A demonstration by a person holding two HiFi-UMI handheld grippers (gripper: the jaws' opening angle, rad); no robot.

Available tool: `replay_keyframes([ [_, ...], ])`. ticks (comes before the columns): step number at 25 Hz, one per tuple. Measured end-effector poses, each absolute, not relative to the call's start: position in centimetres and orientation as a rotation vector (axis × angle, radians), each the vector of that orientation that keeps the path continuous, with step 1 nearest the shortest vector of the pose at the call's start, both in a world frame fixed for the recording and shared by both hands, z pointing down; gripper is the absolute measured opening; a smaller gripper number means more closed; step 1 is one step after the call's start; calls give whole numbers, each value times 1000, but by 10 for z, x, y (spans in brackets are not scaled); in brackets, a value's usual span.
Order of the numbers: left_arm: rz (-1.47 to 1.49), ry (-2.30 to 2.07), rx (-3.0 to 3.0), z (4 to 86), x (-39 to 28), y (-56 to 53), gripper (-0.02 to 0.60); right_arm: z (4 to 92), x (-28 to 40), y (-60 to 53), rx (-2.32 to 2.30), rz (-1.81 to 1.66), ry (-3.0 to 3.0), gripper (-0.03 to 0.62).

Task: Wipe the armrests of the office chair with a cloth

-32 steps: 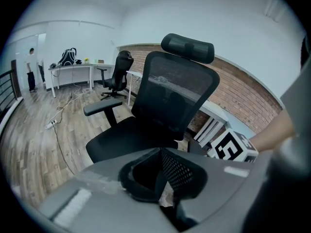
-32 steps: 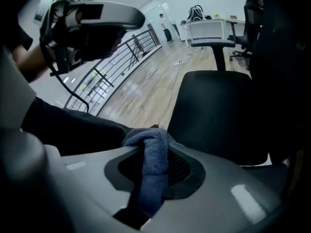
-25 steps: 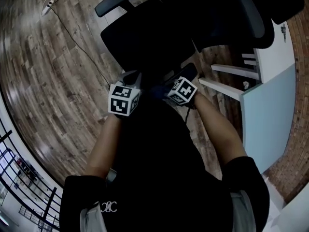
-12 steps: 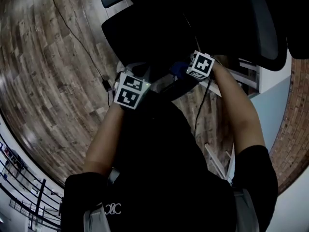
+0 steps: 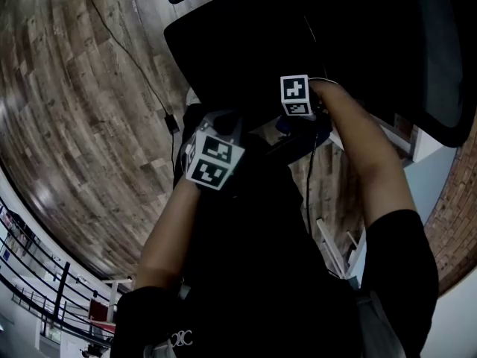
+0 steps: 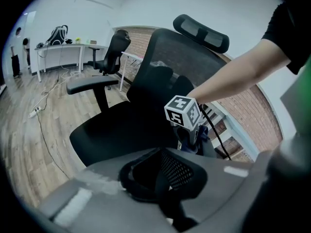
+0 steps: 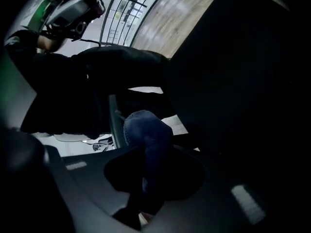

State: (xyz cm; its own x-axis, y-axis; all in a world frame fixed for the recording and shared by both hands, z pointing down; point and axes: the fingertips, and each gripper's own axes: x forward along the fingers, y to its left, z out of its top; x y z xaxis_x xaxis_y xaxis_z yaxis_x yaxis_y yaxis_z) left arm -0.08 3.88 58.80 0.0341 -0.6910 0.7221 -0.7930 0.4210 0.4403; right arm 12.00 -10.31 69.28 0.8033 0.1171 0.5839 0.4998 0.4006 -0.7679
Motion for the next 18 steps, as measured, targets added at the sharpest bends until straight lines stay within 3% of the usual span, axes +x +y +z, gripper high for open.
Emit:
replay_keyframes([
  [7, 121, -1660, 1259, 606, 10, 51, 6, 716, 157, -111, -1177, -209, -533, 86],
  [18, 136, -1643, 1230, 614, 15, 58, 6, 771, 153, -136, -1118, -352, -594, 87],
])
